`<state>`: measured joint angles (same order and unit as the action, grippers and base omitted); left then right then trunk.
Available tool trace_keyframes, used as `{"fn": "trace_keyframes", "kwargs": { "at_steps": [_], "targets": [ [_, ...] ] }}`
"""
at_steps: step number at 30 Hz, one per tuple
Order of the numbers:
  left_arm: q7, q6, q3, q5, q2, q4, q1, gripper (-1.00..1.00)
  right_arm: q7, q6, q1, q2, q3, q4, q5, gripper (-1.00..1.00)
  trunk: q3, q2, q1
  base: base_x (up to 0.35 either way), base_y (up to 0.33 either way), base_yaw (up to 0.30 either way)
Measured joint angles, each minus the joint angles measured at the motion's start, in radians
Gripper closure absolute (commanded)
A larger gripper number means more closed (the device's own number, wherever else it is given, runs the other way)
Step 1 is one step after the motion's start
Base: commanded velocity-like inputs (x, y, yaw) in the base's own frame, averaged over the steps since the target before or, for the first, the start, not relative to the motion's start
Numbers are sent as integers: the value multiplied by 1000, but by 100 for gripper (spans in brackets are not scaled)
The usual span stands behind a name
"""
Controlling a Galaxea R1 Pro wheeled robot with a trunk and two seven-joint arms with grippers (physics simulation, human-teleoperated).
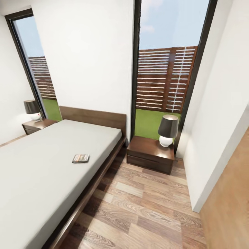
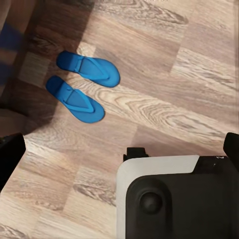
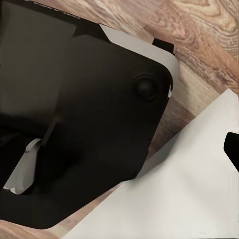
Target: In the bedroom, move the book from the bed onto either nightstand, and place the two sandals side by side next to the bed.
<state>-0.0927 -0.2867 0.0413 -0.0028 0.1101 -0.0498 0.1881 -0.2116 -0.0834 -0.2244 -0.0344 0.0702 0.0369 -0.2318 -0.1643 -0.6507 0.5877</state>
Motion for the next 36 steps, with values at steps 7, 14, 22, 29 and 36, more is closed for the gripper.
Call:
{"fn": "trace_keyframes", "kwargs": {
  "at_steps": [7,14,22,29,36],
  "targets": [
    [0,0,-1,0,0,0,0,-100,0,0,0,0,0,0,0,-100,0,0,0,27,0,-229],
    [0,0,-1,0,0,0,0,-100,0,0,0,0,0,0,0,-100,0,0,0,101,0,-89],
    [0,0,-3,0,0,0,0,-100,0,0,0,0,1,1,0,-100,0,0,0,229,0,-24],
    [0,0,-16,0,0,0,0,-100,0,0,1,1,1,1,0,-100,0,0,0,292,-1,-6],
    [0,0,-22,0,0,-1,0,-100,0,0,1,2,1,1,0,-100,0,0,0,221,-52,-2]
  ]
}}
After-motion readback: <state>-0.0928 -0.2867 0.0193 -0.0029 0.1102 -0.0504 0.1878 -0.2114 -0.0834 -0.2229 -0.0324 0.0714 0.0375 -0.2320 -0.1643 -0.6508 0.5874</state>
